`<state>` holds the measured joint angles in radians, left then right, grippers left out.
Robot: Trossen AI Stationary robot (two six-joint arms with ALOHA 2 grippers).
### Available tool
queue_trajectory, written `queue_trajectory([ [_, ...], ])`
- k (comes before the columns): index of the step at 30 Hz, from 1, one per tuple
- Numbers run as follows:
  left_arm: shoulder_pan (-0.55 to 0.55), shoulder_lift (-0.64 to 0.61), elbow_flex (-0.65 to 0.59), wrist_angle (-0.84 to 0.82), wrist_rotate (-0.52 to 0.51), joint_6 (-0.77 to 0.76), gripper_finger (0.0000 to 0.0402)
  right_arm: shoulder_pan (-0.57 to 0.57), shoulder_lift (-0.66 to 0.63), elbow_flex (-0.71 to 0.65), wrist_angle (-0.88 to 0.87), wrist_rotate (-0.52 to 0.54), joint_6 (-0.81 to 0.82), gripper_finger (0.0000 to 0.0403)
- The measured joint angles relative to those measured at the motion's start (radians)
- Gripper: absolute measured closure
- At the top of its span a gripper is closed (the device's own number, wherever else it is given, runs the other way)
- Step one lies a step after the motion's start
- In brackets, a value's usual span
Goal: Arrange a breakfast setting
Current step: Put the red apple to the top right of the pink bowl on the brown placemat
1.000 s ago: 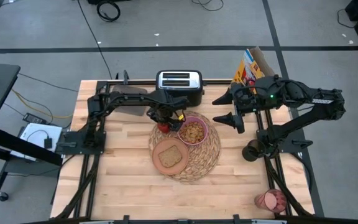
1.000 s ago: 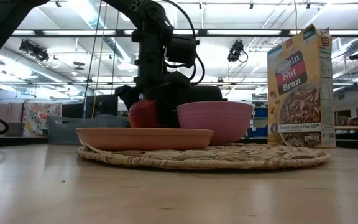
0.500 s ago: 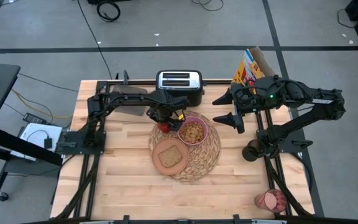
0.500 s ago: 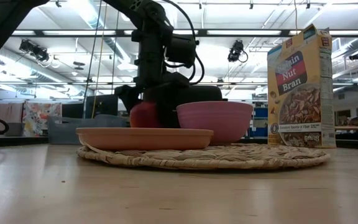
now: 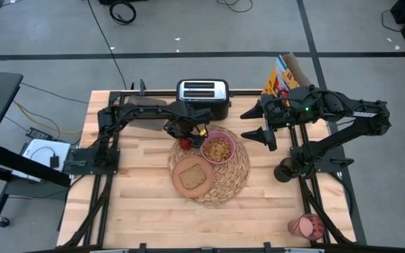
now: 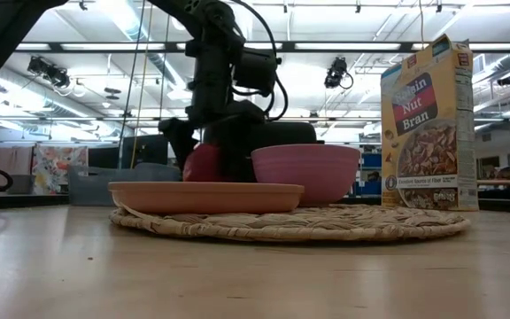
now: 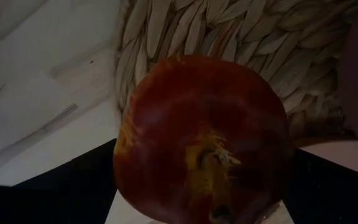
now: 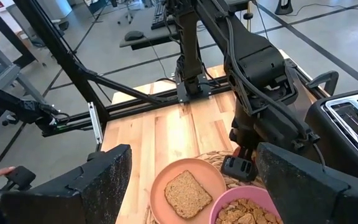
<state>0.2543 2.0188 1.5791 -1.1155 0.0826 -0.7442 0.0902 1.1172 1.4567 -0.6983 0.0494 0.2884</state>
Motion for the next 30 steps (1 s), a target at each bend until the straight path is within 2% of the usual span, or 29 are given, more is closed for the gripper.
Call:
queue_trajectory([
  [10,-0.005,-0.012,0.0,0.051,-0.04,0.007,0.002,0.0,0.0,0.0,0.0,0.0,0.006,0.0057],
  [15,-0.021,-0.01,0.0,0.085,-0.09,-0.01,0.0023,0.0,0.0,0.0,-0.009,-0.003,0.031,0.0057],
  [24,-0.073,-0.009,0.0,0.107,-0.264,-0.056,0.0034,0.0,0.0,0.0,-0.015,-0.018,0.032,0.0057],
  [30,-0.085,-0.009,0.0,0.117,-0.29,-0.09,0.0035,0.0,0.0,0.0,-0.024,-0.051,0.035,0.0057],
])
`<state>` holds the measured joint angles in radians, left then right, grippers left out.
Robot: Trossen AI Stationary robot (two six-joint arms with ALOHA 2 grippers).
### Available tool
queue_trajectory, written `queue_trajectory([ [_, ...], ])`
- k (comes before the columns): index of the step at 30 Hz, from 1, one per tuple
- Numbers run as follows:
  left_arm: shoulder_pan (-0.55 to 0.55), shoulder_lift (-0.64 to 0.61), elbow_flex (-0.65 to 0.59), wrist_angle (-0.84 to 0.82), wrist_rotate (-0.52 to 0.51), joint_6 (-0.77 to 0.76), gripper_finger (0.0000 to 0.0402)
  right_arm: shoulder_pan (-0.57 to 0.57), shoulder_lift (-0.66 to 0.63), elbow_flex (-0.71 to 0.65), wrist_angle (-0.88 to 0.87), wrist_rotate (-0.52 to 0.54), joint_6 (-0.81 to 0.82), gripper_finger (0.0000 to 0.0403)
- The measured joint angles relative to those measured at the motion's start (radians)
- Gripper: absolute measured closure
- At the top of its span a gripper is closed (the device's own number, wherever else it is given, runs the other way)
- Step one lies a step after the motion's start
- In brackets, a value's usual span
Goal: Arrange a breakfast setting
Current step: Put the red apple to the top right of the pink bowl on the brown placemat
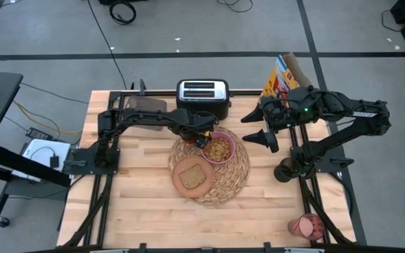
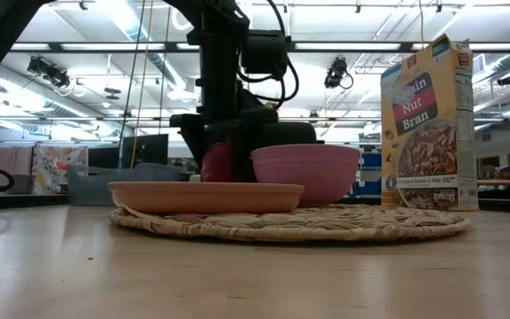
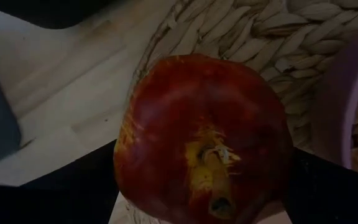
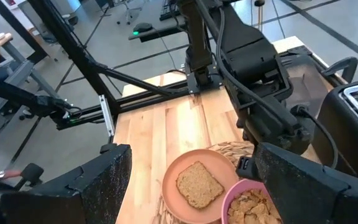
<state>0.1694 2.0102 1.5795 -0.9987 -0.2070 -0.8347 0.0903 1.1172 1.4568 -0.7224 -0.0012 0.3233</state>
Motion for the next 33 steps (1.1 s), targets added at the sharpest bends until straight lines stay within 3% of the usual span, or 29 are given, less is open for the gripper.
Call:
queue_trajectory([
  [14,-0.058,-0.018,-0.004,-0.068,-0.116,-0.083,0.0036,0.015,0.0,0.0,-0.058,-0.047,0.042,0.0057],
  [19,-0.074,-0.126,-0.136,0.013,-0.133,-0.158,0.0036,0.027,0.0,0.0,-0.058,-0.047,0.036,0.0057],
  [24,-0.085,-0.231,-0.304,0.248,-0.16,-0.232,0.0036,0.027,0.0,0.0,-0.059,-0.047,0.033,0.0057],
  [28,-0.121,-0.22,-0.331,0.348,-0.185,-0.231,0.0036,0.027,0.0,0.0,-0.056,-0.047,0.033,0.0057],
  [33,-0.15,-0.172,-0.332,0.347,-0.181,-0.23,0.0036,0.025,0.0,0.0,-0.05,-0.046,0.046,0.0057],
])
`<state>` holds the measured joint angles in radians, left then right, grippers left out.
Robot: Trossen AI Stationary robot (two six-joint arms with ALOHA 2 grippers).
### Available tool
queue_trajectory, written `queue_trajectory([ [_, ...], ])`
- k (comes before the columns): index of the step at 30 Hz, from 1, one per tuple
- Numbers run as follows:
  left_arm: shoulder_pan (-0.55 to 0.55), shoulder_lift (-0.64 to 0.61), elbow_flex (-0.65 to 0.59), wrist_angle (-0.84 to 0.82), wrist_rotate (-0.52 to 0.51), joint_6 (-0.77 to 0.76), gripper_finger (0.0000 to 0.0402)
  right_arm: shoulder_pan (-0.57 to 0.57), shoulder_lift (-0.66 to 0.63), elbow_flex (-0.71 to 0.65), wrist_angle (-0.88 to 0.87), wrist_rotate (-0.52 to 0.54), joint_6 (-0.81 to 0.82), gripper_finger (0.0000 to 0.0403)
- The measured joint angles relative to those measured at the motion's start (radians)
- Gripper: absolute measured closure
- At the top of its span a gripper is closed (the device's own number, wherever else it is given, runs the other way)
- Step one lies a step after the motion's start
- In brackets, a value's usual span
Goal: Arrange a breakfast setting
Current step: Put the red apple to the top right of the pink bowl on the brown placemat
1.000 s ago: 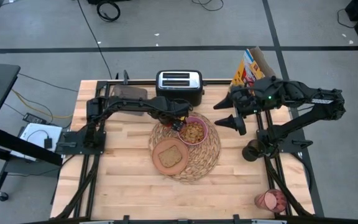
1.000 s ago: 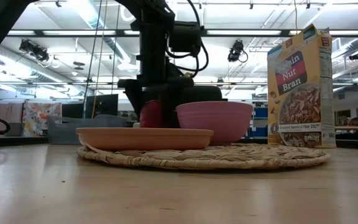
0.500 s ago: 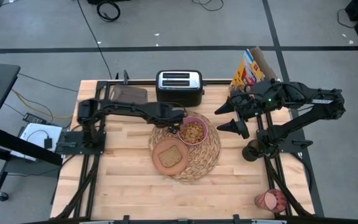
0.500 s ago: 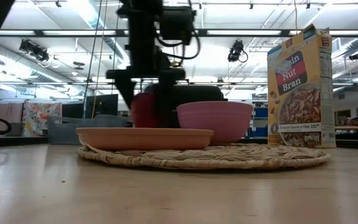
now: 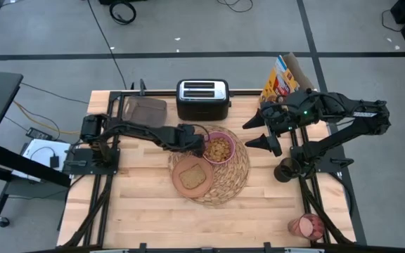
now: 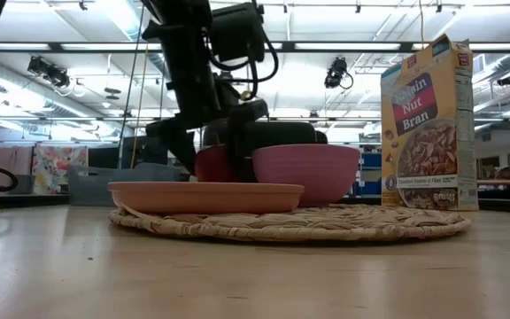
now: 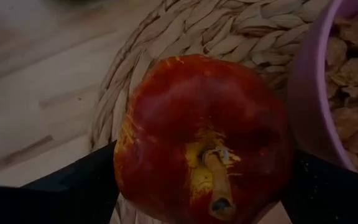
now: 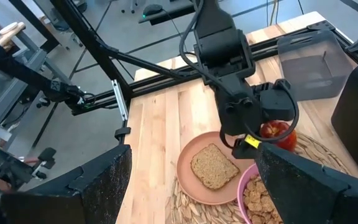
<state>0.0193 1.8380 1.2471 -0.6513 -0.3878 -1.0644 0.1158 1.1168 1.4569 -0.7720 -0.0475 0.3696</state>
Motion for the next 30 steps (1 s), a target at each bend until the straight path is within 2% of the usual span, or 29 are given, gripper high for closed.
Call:
queue_trajectory([
  [8,0.021,0.001,0.023,-0.057,-0.009,0.036,0.0036,0.0,0.0,0.0,0.0,0.008,0.006,0.0057],
  [23,0.03,0.015,0.027,-0.065,-0.009,0.054,0.0036,0.0,0.0,0.0,0.0,0.005,0.006,0.0057],
  [30,0.03,0.016,0.026,-0.072,0.023,0.054,0.0036,0.0,0.0,0.0,0.0,0.005,0.006,0.0057],
])
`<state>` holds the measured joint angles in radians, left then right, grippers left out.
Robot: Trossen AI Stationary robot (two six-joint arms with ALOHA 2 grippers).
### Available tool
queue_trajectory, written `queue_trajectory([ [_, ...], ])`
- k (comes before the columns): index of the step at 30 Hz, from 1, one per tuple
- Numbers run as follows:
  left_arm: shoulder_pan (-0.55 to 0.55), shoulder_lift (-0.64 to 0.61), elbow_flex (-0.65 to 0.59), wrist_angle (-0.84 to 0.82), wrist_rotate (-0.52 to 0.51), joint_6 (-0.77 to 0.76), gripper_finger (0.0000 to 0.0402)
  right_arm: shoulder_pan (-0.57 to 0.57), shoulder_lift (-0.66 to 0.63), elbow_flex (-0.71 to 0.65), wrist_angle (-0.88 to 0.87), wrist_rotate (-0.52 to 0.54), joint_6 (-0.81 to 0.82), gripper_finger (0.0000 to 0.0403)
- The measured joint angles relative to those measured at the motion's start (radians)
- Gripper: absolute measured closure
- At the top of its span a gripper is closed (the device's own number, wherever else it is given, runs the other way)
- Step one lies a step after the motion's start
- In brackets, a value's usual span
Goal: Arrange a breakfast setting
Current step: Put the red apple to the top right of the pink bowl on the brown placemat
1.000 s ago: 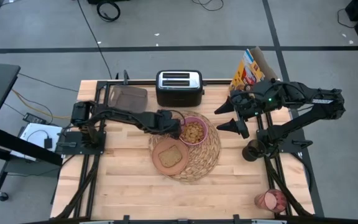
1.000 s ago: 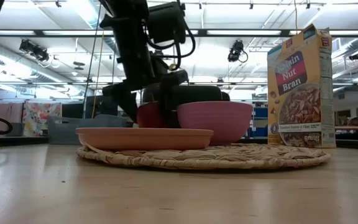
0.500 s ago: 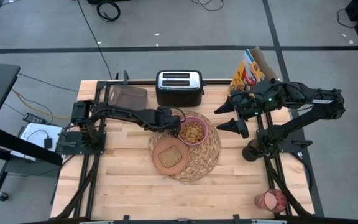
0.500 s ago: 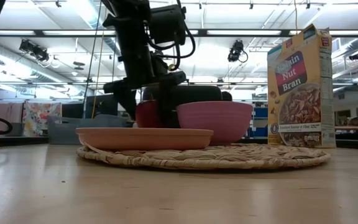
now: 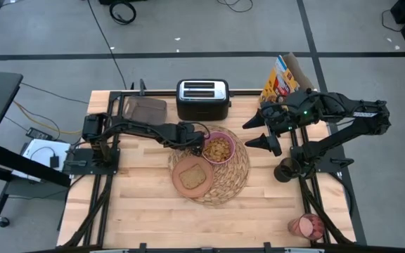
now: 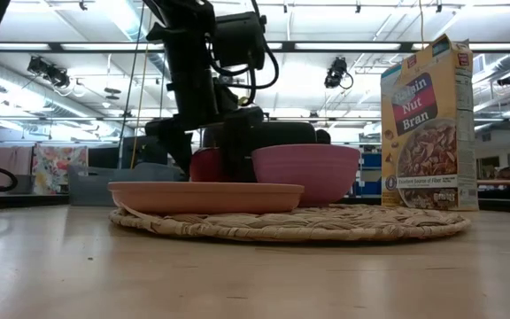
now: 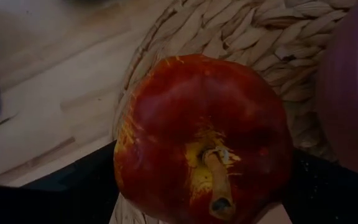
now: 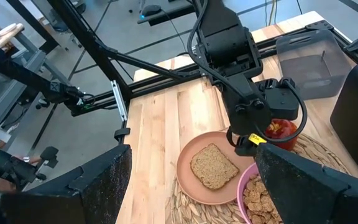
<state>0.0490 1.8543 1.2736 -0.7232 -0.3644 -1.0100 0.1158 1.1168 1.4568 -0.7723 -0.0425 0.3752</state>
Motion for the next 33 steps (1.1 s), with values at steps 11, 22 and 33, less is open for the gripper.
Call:
queue_trajectory([
  [11,0.022,0.0,0.0,0.0,0.028,0.027,0.0033,0.0,0.0,0.0,0.0,0.0,0.002,0.0057],
  [22,0.027,-0.001,0.0,0.0,0.046,0.047,0.0049,0.0,0.0,0.0,0.0,0.0,0.026,0.0057],
  [33,0.032,-0.001,0.0,-0.007,0.069,0.052,0.0011,0.0,0.0,0.0,0.0,0.0,0.026,0.0057],
])
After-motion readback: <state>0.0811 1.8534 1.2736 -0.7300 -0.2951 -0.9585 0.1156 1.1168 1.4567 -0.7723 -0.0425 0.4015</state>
